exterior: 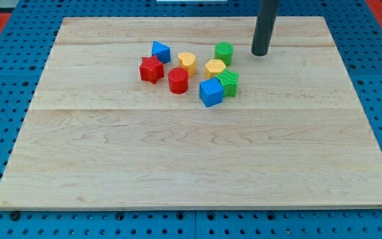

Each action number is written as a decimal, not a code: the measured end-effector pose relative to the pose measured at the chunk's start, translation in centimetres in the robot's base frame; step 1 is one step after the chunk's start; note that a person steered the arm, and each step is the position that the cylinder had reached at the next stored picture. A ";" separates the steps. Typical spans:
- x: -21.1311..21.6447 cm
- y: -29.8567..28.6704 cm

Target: Move the green circle towards top center

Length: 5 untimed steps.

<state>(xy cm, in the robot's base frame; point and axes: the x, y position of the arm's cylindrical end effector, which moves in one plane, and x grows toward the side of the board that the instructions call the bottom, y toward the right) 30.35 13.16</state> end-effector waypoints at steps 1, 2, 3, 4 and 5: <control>0.5 0.8; 7.3 2.6; 13.6 2.6; 13.6 0.5; 13.5 -1.9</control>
<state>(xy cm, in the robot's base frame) 43.88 11.22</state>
